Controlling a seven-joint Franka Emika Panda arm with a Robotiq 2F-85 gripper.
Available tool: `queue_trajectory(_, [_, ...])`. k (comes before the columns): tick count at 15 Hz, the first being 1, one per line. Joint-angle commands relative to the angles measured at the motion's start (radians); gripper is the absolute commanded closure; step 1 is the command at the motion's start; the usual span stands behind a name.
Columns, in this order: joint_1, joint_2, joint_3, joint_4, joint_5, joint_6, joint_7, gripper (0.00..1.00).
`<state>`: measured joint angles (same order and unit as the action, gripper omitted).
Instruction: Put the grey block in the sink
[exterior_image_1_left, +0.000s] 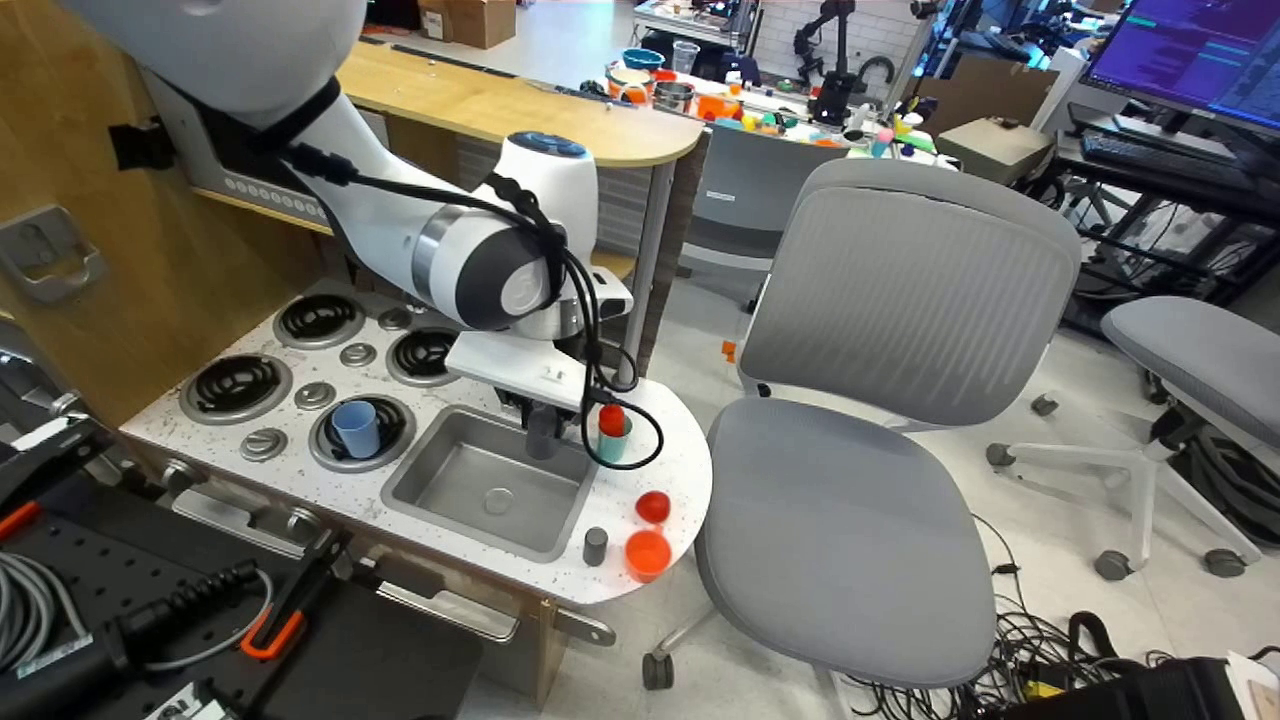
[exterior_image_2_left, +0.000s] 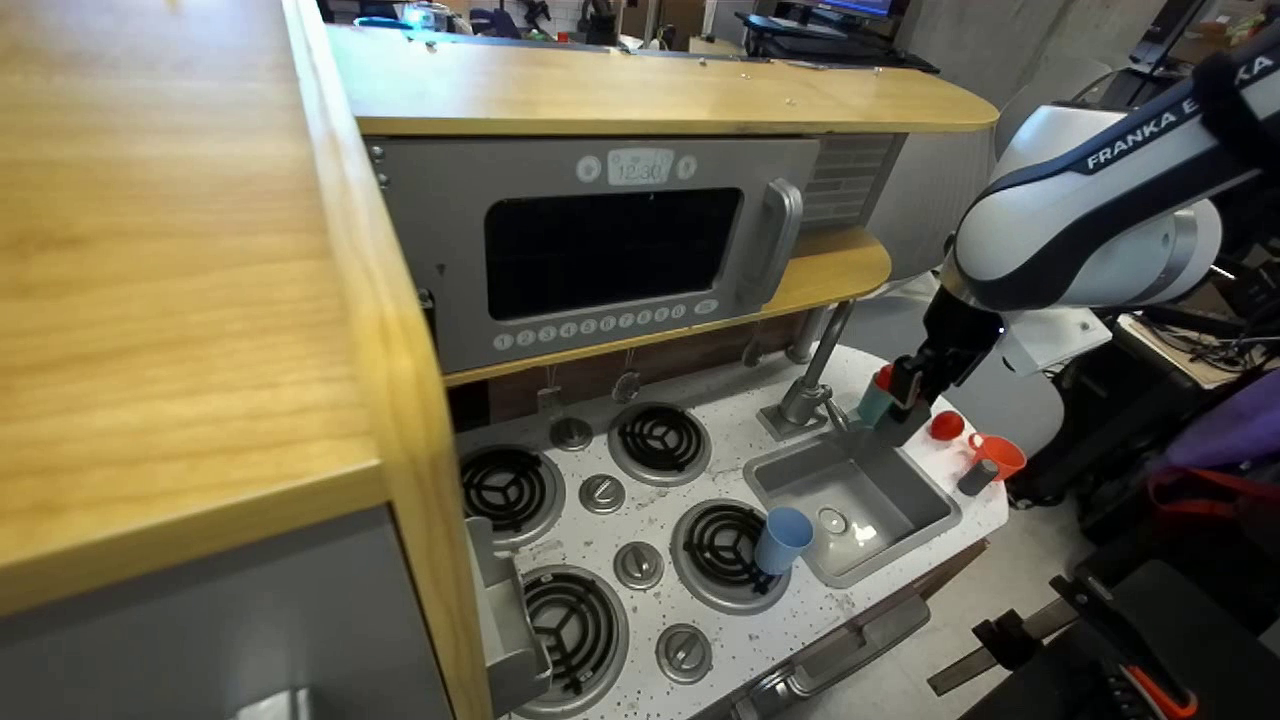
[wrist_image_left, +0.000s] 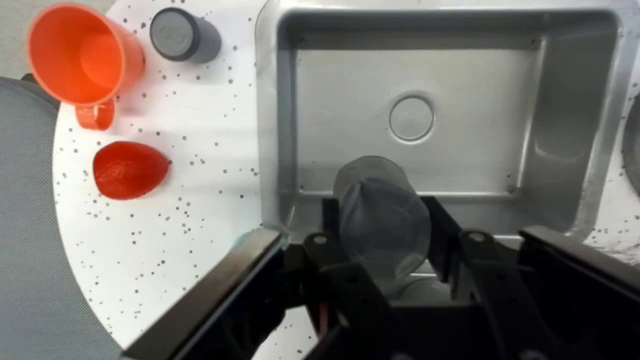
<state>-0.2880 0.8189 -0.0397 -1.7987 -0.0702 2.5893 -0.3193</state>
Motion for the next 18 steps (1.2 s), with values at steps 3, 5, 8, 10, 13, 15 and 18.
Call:
queue_trajectory(3, [0.03, -0.035, -0.007, -0.084, -0.011, 0.011, 0.014, 0.82])
queue_trajectory(5, [0.054, -0.023, -0.015, -0.081, -0.031, 0.017, 0.014, 0.82])
queue_trajectory(8, [0.104, 0.003, -0.025, -0.062, -0.055, 0.016, 0.031, 0.82])
queue_trajectory(10, [0.14, 0.024, -0.036, -0.056, -0.077, 0.021, 0.047, 0.82])
queue_trajectory(13, [0.18, 0.065, -0.049, -0.039, -0.104, 0.024, 0.065, 0.82])
queue_trajectory(15, [0.199, 0.097, -0.065, -0.031, -0.124, 0.035, 0.078, 0.82])
queue_trajectory(18, [0.221, 0.142, -0.088, -0.008, -0.152, 0.046, 0.098, 0.82])
